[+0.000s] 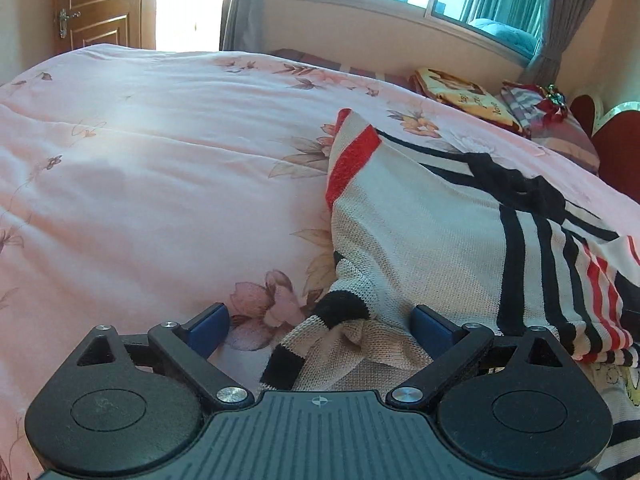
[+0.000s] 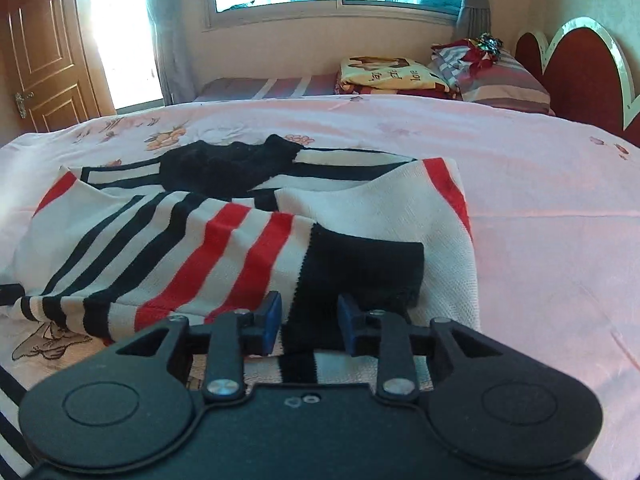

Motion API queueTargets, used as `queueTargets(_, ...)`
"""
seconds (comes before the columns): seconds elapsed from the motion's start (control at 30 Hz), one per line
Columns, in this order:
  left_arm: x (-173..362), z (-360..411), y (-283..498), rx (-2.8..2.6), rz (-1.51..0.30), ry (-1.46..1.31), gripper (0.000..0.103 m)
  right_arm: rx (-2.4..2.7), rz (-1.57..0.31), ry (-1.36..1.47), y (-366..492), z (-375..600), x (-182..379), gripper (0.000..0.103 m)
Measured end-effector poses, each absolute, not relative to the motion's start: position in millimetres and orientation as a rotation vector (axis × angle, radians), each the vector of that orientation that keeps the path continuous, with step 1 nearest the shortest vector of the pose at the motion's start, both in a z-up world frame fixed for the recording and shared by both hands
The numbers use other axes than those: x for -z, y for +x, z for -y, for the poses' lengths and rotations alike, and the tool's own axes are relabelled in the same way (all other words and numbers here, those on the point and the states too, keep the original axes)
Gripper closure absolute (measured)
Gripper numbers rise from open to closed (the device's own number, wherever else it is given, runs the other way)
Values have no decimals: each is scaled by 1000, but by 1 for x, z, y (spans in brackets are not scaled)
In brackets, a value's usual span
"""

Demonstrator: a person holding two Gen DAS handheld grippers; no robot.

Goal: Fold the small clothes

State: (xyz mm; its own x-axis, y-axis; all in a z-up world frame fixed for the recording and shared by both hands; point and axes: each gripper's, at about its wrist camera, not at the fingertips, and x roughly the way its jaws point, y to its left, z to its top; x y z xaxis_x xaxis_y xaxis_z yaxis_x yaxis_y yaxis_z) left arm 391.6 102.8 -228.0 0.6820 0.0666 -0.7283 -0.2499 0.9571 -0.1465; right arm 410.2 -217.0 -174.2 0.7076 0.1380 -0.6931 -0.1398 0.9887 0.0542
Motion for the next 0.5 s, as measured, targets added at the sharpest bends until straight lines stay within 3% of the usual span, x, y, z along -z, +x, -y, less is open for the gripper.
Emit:
queueTargets(0.23,196,-81,353,-135,-743,-171,6,-222,-755,24,372,206,143,65)
queueTargets(0.5,220,-38,353,-84,-846,-120,6,-365,-810,-66,344,142,161,67)
